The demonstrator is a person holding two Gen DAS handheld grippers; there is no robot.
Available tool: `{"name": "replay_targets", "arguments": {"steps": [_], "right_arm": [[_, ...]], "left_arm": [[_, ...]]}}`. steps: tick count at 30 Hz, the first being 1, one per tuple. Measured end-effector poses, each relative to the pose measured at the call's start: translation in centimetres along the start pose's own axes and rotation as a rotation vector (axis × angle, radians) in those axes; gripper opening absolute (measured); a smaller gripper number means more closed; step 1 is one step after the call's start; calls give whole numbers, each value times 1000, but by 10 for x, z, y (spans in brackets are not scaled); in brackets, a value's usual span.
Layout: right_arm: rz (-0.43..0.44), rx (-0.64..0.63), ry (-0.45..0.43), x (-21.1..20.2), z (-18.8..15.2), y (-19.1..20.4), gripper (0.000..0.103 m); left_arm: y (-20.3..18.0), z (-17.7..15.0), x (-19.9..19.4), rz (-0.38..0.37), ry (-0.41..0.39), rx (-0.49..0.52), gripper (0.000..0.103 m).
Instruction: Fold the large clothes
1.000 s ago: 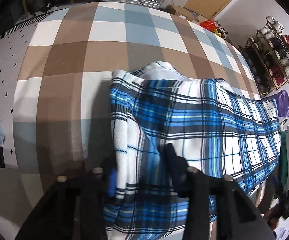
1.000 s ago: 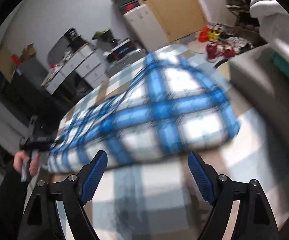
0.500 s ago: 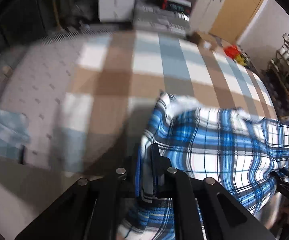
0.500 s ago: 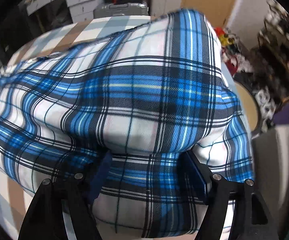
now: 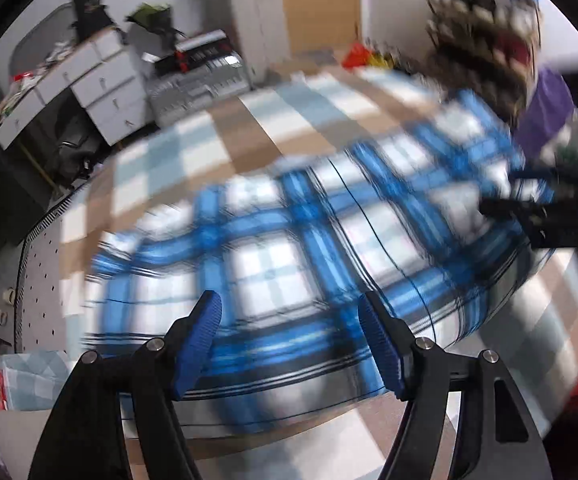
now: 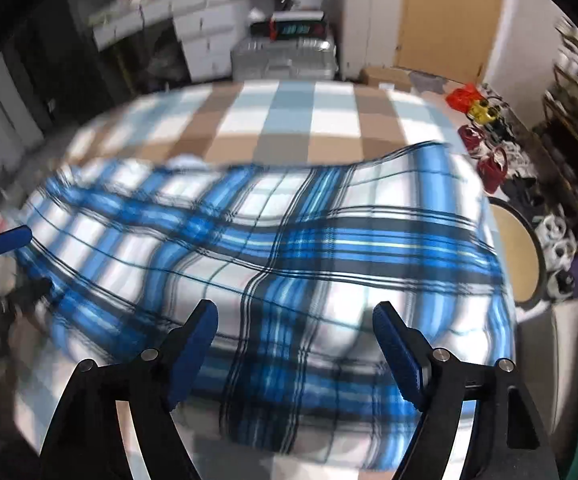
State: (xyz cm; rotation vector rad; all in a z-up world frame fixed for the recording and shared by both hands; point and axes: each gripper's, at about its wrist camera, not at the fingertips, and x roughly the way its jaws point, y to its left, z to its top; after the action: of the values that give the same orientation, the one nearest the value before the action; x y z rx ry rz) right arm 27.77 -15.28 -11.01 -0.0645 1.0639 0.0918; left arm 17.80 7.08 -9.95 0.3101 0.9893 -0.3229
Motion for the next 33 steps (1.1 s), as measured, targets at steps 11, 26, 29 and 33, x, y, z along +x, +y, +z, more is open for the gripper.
{"name": "replay_targets", "arguments": {"steps": [11,26,29,33], "right_arm": [[-47,14,53,26,-5,-2,82],[13,23,9,23,-61,17,97],[15,20,21,26,-59,15,98],[32,-5,52,32,-56,14,98]], "left_arm": [[23,-14,49,20,47,-123,74],[36,-22,41,-1,34,-186,76],[29,-29,45,-21,44,-169,77],[29,-37,43,-66,70,-188,76]]}}
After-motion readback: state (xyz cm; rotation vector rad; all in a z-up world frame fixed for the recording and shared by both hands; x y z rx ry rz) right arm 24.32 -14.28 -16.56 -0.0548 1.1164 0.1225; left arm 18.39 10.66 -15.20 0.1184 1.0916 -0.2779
